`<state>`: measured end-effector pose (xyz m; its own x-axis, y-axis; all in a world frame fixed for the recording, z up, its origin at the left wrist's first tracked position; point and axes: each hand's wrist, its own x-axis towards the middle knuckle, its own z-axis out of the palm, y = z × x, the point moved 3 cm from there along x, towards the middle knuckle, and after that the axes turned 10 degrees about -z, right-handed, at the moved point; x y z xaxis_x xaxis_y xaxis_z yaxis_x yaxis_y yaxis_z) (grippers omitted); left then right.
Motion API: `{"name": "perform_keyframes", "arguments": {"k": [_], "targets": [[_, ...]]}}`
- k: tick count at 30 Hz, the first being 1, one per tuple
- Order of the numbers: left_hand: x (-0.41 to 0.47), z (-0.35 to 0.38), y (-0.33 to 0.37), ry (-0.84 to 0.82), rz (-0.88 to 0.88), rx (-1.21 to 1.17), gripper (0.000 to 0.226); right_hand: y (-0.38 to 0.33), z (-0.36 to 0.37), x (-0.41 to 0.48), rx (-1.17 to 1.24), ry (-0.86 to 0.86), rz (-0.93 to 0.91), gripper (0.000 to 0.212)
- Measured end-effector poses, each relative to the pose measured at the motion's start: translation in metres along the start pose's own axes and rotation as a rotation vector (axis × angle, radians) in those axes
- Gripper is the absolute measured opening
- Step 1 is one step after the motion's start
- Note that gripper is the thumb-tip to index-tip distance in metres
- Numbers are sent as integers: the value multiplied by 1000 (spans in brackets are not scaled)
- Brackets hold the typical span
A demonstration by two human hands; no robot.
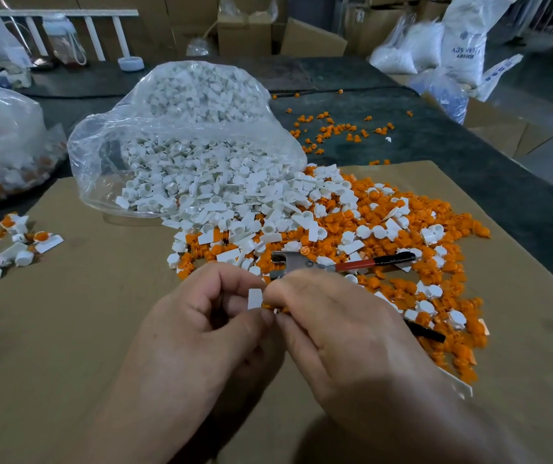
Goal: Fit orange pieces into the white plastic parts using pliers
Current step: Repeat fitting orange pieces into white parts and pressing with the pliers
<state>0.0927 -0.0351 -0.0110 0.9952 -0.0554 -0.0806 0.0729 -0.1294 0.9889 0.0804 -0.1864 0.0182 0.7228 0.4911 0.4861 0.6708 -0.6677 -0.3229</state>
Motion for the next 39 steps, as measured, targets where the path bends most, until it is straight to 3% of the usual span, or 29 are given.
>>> {"name": "perform_keyframes", "arguments": {"k": [3,7,22,25,28,32,35,39], "targets": [[4,-6,-1,52,4,31,23,14,-13,-2,-243,-17,130,36],[5,-8,-1,50,18,30,22,40,-20,-11,-375,-340,337,68],[8,-8,-1,47,-37,-29,14,52,-20,-9,-476,-445,270,55],[8,-7,1,35,-46,-68,25,53,-19,-6,-499,-404,284,48],[9,-6,3,31,-59,-147,21,49,-23,-3,-473,-338,296,38],[9,-6,6,28,-71,-270,15,41,-36,1,-356,-135,311,14],[8,-6,9,39,-44,-318,17,39,-40,-1,-370,-124,294,21],[9,-7,7,47,13,-298,30,38,-33,-5,-340,-263,235,43]]}}
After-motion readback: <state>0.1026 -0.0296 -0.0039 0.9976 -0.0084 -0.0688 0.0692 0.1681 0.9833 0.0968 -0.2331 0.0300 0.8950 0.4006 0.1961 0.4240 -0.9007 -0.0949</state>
